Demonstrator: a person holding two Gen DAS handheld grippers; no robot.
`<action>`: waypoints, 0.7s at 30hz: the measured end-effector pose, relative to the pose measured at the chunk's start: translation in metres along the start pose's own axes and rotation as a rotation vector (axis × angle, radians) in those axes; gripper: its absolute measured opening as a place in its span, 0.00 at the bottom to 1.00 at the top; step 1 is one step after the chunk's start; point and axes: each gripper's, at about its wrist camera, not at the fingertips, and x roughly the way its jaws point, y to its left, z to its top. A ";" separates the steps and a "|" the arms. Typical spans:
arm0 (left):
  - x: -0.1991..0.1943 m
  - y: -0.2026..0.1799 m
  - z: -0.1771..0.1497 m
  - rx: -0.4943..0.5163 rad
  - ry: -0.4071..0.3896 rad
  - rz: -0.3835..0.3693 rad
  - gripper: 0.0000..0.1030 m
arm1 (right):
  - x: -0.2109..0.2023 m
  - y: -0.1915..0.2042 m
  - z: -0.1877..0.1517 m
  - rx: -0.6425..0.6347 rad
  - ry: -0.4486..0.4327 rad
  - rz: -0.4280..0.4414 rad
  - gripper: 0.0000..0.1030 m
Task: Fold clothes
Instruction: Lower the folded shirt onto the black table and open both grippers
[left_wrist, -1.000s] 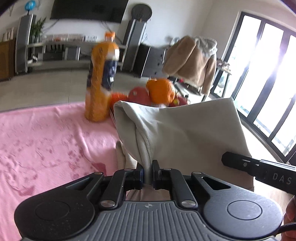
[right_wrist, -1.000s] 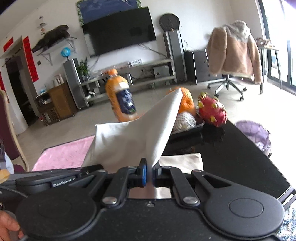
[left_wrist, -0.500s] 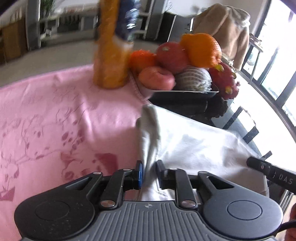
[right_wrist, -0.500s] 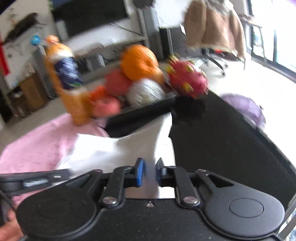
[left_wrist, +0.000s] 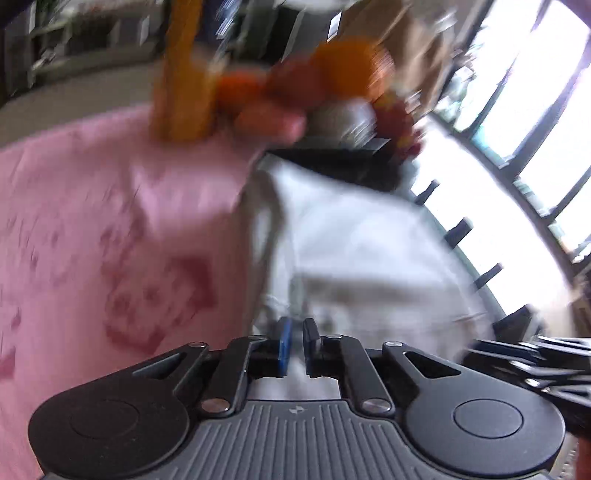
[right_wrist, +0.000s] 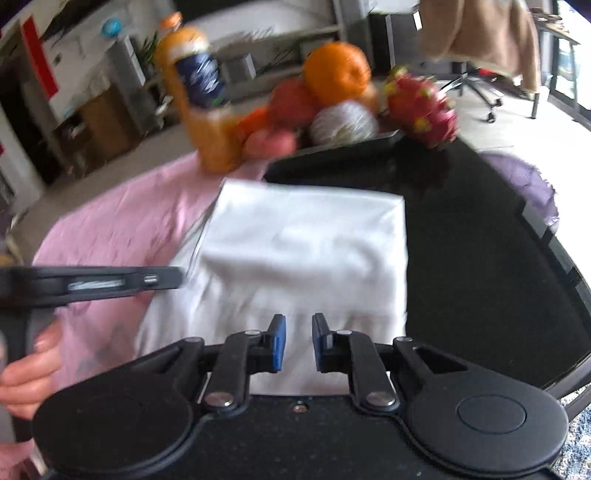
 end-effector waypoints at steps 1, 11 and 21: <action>0.006 0.006 -0.003 -0.026 0.011 0.020 0.09 | 0.001 0.001 -0.006 -0.004 0.022 0.003 0.15; -0.037 0.006 -0.022 0.043 -0.056 0.010 0.05 | -0.031 -0.004 -0.029 -0.004 0.039 -0.063 0.15; -0.026 -0.043 -0.045 0.193 0.084 0.081 0.12 | -0.004 0.003 -0.050 0.005 0.141 -0.161 0.15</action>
